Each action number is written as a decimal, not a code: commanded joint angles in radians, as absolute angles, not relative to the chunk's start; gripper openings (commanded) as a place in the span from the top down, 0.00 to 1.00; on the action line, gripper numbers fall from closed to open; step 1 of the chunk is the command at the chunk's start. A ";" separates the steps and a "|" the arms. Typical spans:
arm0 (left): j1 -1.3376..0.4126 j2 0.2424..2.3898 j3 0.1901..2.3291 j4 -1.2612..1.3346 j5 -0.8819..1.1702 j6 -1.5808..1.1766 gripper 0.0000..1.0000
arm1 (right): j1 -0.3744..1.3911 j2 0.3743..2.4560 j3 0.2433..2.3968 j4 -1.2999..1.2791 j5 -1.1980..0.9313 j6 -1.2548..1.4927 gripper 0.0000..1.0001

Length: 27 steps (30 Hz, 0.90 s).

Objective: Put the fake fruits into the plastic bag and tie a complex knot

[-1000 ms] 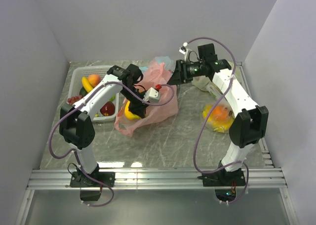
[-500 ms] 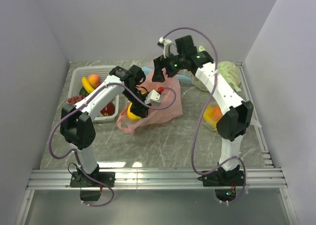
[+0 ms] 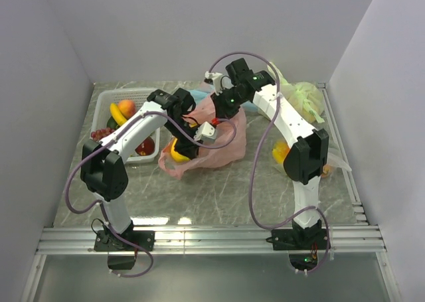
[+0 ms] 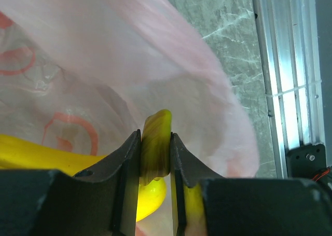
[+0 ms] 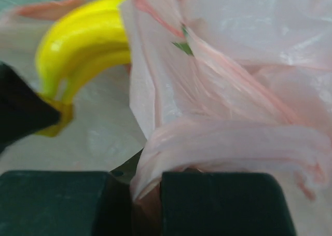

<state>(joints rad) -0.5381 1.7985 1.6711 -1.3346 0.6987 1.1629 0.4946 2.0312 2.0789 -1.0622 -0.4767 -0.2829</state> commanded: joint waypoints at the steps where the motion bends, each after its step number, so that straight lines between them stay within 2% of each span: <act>1: -0.538 1.700 1.669 -1.378 0.692 1.186 0.88 | 0.447 1.942 2.143 -1.016 -0.683 -0.191 1.00; 2: -0.543 1.683 1.660 -1.378 0.683 1.204 0.89 | 0.419 1.921 2.105 -0.968 -0.841 -0.125 1.00; 4: -0.560 1.637 1.615 -1.378 0.608 1.227 0.90 | 0.321 1.830 1.885 -0.701 -0.961 0.140 1.00; 5: -0.589 1.628 1.593 -1.376 0.565 1.248 0.90 | 0.296 1.795 1.799 -0.482 -1.023 0.305 1.00; 6: -0.600 1.620 1.548 -1.376 0.507 1.261 0.90 | 0.275 1.751 1.684 -0.422 -1.029 0.343 1.00; 8: -0.615 1.617 1.517 -1.376 0.480 1.270 0.90 | 0.259 1.743 1.651 -0.463 -1.029 0.287 1.00; 10: -0.623 1.657 1.538 -1.373 0.477 1.250 0.85 | 0.261 1.759 1.612 -0.485 -1.054 0.268 1.00; 12: -0.624 1.690 1.628 -1.371 0.503 1.197 0.75 | 0.261 1.738 1.531 -0.447 -1.060 0.272 1.00; 13: -0.621 1.718 1.659 -1.361 0.538 1.177 0.43 | 0.262 1.730 1.510 -0.427 -1.054 0.275 1.00; 14: -0.618 1.723 1.681 -1.335 0.560 1.111 0.32 | 0.262 1.723 1.494 -0.405 -1.045 0.279 1.00; 19: -0.617 1.615 1.634 -1.021 0.637 0.809 0.24 | 0.262 1.730 1.503 -0.439 -1.023 0.244 1.00; 23: -0.533 1.536 1.572 -0.798 0.675 0.472 0.29 | 0.264 1.721 1.519 -0.472 -0.988 0.219 1.00; 27: -0.367 1.445 1.426 -0.808 0.788 0.284 0.31 | 0.264 1.697 1.523 -0.480 -0.965 0.219 1.00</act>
